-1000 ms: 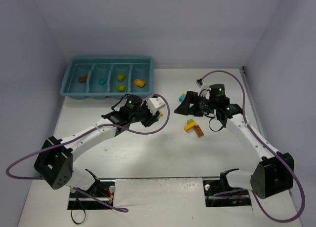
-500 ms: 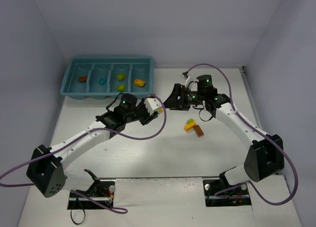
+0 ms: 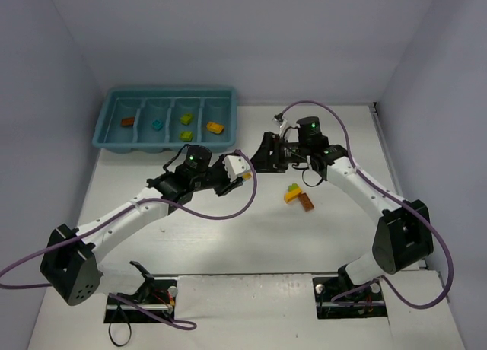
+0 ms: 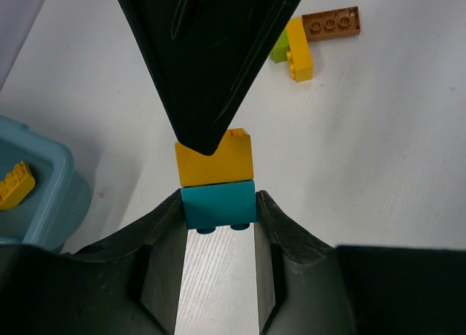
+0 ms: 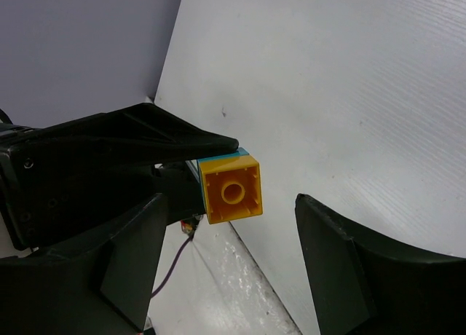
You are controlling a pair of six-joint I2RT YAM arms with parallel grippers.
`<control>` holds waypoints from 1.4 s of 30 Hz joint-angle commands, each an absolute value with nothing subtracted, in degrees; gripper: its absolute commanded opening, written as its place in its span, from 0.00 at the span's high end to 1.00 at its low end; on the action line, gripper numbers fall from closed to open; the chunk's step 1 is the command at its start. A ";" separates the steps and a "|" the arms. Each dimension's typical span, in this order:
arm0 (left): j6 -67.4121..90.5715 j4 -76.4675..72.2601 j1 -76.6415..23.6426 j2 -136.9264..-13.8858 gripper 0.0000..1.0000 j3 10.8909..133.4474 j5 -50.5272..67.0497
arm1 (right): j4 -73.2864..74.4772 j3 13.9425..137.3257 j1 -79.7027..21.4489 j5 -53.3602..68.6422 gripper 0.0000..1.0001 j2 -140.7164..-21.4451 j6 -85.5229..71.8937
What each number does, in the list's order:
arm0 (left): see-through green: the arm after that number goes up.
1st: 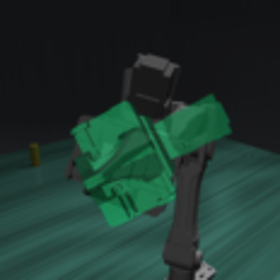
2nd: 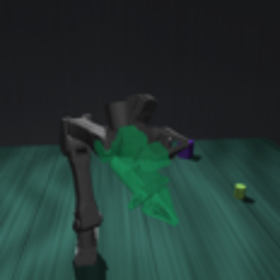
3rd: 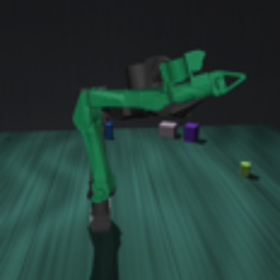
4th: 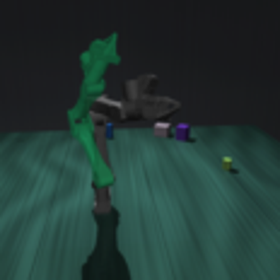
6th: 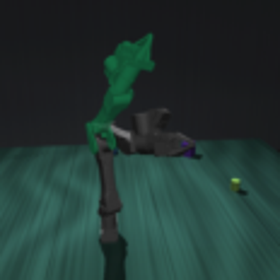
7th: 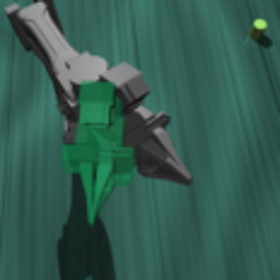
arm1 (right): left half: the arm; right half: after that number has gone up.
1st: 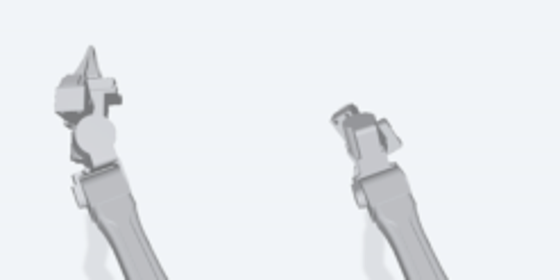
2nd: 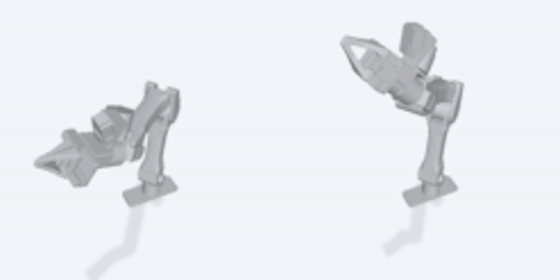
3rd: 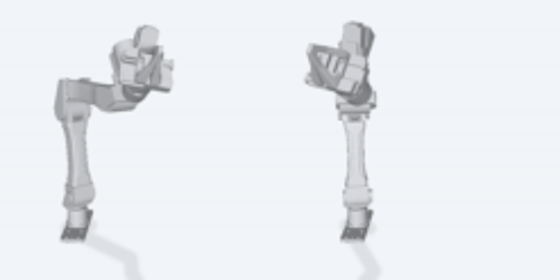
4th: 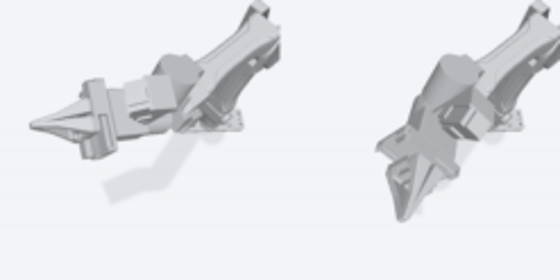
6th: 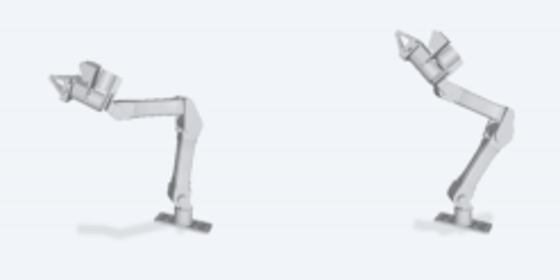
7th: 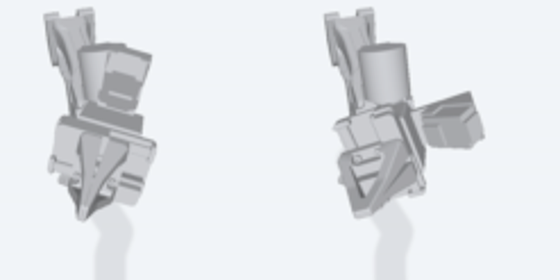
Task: Sort the legos into containers by color
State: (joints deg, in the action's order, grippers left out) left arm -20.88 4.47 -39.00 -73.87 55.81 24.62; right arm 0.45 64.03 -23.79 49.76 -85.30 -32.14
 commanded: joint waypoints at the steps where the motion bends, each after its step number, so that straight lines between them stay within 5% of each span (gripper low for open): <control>1: -22.24 2.02 -39.20 -71.72 0.80 59.24 26.28 | -3.34 66.27 -24.70 53.00 0.33 -85.87 -32.52; 14: -21.45 0.97 -39.20 -71.63 0.80 59.33 26.72 | -4.92 65.66 -26.28 54.40 0.42 -87.80 -32.17; 23: -21.18 -1.21 -39.11 -71.72 0.86 57.40 25.40 | -5.71 65.30 -26.19 54.84 0.88 -87.45 -31.55; 27: -20.74 -1.58 -38.94 -71.72 0.91 56.17 24.87 | -5.71 64.25 -24.27 55.02 0.97 -86.66 -31.38; 42: -17.76 -3.25 -34.72 -71.28 0.97 52.82 25.32 | -5.62 63.37 -17.06 58.62 1.00 -85.69 -30.67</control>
